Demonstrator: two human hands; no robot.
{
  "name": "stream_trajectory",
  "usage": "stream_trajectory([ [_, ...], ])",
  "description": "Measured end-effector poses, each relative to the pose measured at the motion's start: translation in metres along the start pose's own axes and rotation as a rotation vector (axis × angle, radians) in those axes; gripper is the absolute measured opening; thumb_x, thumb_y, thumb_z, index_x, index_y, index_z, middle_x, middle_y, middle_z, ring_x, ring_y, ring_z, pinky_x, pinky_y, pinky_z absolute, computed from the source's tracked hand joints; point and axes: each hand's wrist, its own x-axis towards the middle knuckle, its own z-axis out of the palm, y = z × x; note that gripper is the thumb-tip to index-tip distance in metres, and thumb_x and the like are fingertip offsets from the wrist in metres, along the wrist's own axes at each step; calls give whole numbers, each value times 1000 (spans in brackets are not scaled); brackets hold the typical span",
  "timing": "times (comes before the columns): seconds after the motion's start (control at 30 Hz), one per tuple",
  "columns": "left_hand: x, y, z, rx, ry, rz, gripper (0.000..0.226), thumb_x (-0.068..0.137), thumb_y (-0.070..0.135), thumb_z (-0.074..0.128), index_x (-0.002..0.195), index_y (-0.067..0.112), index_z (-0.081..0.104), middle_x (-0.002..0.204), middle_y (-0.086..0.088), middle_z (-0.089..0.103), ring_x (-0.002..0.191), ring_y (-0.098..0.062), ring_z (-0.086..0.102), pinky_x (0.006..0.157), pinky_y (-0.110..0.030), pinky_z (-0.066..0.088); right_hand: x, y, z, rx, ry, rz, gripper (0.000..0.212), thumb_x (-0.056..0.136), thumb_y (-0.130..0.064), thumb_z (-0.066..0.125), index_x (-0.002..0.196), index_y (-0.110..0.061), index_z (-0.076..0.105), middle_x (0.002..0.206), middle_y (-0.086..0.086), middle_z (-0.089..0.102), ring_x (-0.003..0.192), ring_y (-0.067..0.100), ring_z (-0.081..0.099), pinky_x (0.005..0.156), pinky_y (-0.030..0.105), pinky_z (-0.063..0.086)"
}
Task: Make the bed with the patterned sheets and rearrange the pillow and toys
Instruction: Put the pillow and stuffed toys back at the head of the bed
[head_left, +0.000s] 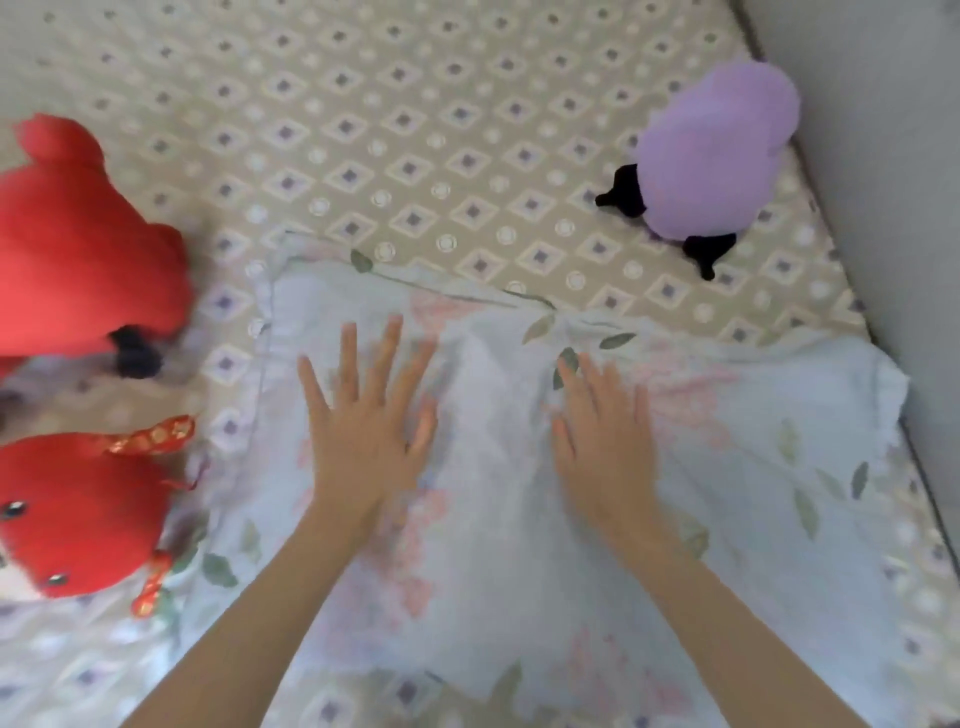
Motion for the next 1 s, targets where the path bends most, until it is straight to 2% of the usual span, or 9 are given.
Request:
stream_trajectory([
  [0.13,12,-30,-6,-32,136,-102,54,99,44,21,151,34,13,160,4,9,148,-24,5,116,-54,-4,20,-56,-12,53,277,-185,50,97,-25,29,146,-20,36,155,2,29,145,25,23,117,49,8],
  [0.27,0,-35,37,-57,-180,-119,57,95,48,3,150,34,-3,160,7,-4,148,-17,-1,119,-47,1,20,-85,36,-3,69,-83,55,97,-24,25,152,-29,19,160,-7,11,148,21,8,119,47,0],
  [0.33,2,-37,54,-67,-213,-149,59,93,49,0,150,34,0,160,7,-1,148,-16,-1,119,-45,0,23,-82,62,-41,-13,-43,52,101,-30,22,152,-33,12,159,-10,5,148,19,3,119,44,-5],
  [0.47,11,-29,36,-93,-88,-117,58,96,47,8,151,30,12,160,2,9,148,-22,8,116,-54,-3,37,-62,37,77,49,-144,50,99,-22,33,149,-31,28,158,-2,20,146,22,17,118,44,7],
  [0.57,4,22,19,-145,64,127,53,99,41,19,151,29,16,158,-3,17,146,-26,15,115,-57,0,22,-11,0,145,335,-36,51,95,-19,39,145,-29,36,157,1,25,144,25,22,116,47,11],
  [0.63,12,70,17,-179,106,155,53,99,42,20,151,32,17,159,-1,17,147,-25,13,114,-60,1,9,33,-12,41,395,67,50,96,-25,38,145,-31,35,156,3,27,144,28,23,114,54,9],
  [0.73,12,125,38,-181,-63,135,53,97,48,20,149,40,18,160,5,8,145,-38,5,107,-70,0,-17,94,-7,-146,279,224,50,97,-43,28,147,-40,25,158,0,20,145,29,18,112,61,-1],
  [0.87,-13,143,85,31,-278,105,56,94,59,9,147,48,-6,157,12,-15,139,-50,-15,101,-75,-2,-43,143,34,-203,-69,330,55,92,-63,5,142,-53,-16,160,-10,-5,147,22,-6,110,65,-6],
  [1.0,5,131,54,-4,-229,175,54,95,59,11,147,48,5,160,11,4,143,-44,-4,103,-74,2,-26,137,15,-162,-62,302,54,96,-57,14,146,-51,-2,160,-10,-5,148,23,-5,105,72,-5],
])
